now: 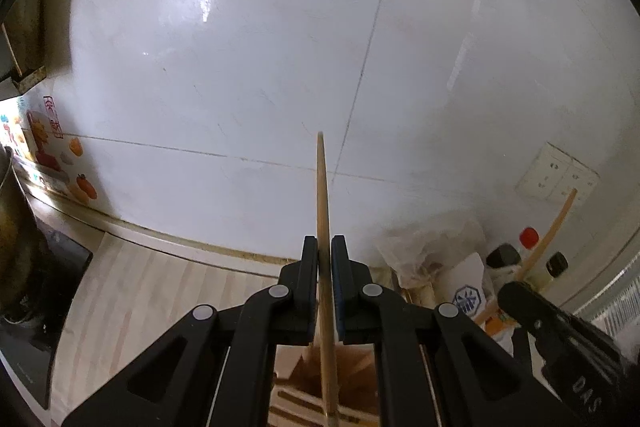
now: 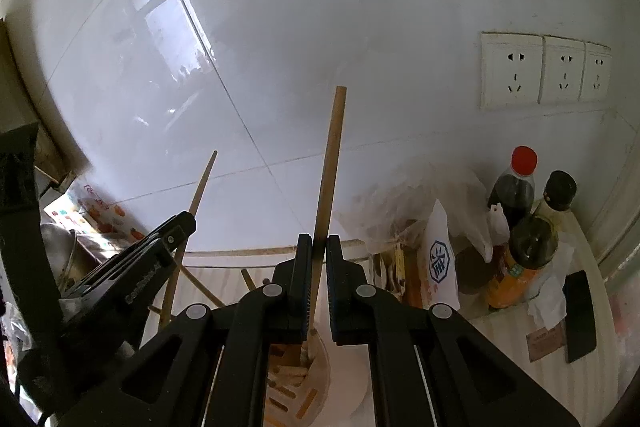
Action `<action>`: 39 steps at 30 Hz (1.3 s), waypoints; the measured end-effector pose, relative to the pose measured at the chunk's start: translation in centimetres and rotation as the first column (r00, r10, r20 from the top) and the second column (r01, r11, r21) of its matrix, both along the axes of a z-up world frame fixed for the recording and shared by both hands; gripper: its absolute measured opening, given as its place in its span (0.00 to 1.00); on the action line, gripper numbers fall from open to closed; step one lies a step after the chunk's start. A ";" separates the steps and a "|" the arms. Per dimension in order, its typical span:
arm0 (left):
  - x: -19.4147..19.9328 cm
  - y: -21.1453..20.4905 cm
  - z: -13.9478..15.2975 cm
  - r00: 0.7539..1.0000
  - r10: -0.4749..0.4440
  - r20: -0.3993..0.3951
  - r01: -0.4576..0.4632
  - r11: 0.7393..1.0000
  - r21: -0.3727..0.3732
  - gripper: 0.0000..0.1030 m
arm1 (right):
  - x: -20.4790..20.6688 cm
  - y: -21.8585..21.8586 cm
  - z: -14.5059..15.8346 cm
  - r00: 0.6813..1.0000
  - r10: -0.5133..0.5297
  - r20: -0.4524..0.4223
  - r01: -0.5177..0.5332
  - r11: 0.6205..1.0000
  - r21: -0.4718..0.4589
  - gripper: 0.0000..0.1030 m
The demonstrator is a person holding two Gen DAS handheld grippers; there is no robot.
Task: Organize utensils
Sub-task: 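Lift the left tool's chopstick into the pink holder while the right tool inserts its chopstick, then open both tools and pull them back from the holder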
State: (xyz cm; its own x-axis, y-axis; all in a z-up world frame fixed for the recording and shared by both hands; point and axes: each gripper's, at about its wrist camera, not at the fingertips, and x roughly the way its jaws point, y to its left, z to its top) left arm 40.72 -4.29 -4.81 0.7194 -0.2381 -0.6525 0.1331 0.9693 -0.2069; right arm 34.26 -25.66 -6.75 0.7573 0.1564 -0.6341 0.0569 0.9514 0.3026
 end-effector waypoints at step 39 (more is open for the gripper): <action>-15.9 6.2 2.8 0.996 0.082 -0.036 -0.069 0.961 0.269 1.00 | -11.5 3.3 1.7 0.998 -0.025 -0.060 0.008 0.963 -0.269 0.98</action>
State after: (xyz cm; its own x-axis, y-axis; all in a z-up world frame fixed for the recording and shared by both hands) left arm 24.80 1.90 -2.03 0.6962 0.0034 -0.7178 0.0535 0.9970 0.0567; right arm 22.77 -22.35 -5.03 0.7161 -0.0379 -0.6970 0.0838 0.9960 0.0319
